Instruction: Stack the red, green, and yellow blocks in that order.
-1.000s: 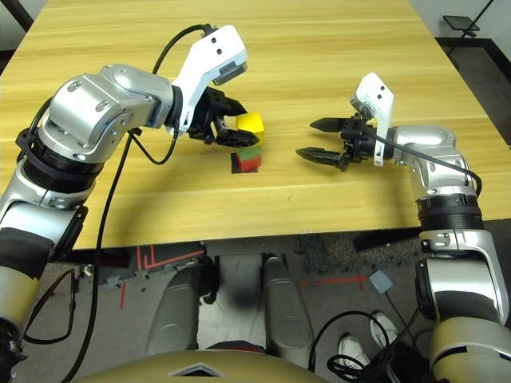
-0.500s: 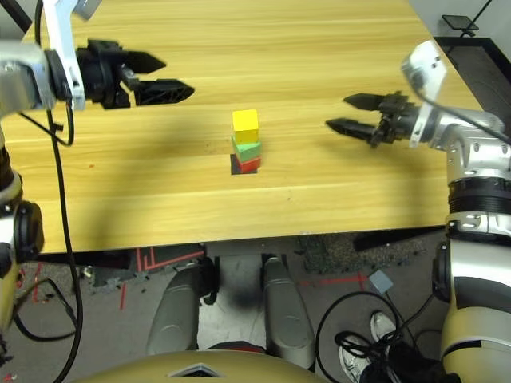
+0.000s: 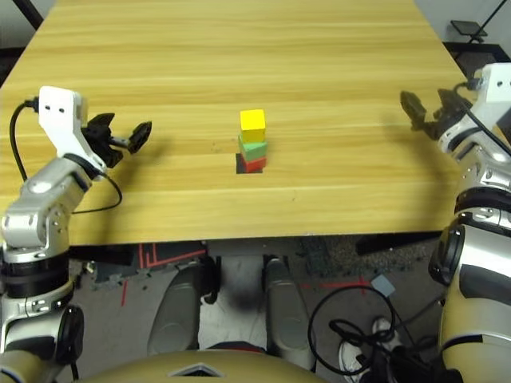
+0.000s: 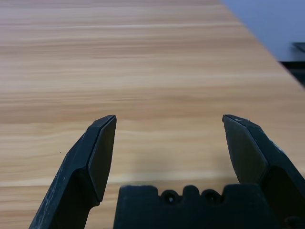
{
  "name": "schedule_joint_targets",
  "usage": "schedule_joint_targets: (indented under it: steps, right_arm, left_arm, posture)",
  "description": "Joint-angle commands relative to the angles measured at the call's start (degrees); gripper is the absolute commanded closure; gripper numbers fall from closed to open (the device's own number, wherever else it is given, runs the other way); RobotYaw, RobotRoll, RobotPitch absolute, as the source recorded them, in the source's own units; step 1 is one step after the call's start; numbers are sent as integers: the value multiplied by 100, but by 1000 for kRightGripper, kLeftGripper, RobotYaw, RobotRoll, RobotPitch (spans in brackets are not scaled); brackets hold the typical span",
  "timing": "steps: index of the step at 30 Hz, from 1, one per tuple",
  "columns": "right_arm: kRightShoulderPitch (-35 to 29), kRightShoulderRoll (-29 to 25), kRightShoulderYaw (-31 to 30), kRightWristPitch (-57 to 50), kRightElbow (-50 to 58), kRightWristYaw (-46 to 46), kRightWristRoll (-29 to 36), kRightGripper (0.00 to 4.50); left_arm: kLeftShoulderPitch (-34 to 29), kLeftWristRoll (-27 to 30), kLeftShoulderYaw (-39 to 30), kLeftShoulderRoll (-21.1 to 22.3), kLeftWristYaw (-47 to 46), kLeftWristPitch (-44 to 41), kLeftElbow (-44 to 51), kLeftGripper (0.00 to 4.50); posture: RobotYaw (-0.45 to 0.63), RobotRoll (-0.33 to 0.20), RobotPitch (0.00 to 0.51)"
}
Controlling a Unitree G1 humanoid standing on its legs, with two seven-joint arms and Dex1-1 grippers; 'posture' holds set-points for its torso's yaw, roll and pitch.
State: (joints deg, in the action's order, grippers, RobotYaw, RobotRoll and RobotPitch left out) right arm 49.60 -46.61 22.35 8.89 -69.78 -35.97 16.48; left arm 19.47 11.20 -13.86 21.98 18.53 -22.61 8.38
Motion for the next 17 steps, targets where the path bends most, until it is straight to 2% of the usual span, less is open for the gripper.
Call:
schedule_joint_targets:
  steps: [1,8,11,17]
  right_arm:
    - [-128,-119,148,202,-225,204,-34,0]
    - [-63,-31,75,177,-302,254,-153,0]
    - [-2,-15,86,180,-304,235,-186,0]
    - [92,-76,115,154,-325,225,-238,0]
  left_arm:
    - [-89,-134,173,-86,110,921,-216,45]
    - [254,-266,530,-263,97,1473,-895,45]
    - [512,-77,353,-549,-190,1406,-1424,45]
    - [836,-172,61,-522,-653,1629,-2283,45]
  posture:
    - [48,-46,220]
    - [45,-60,229]
    - [47,-65,223]
    - [38,-68,219]
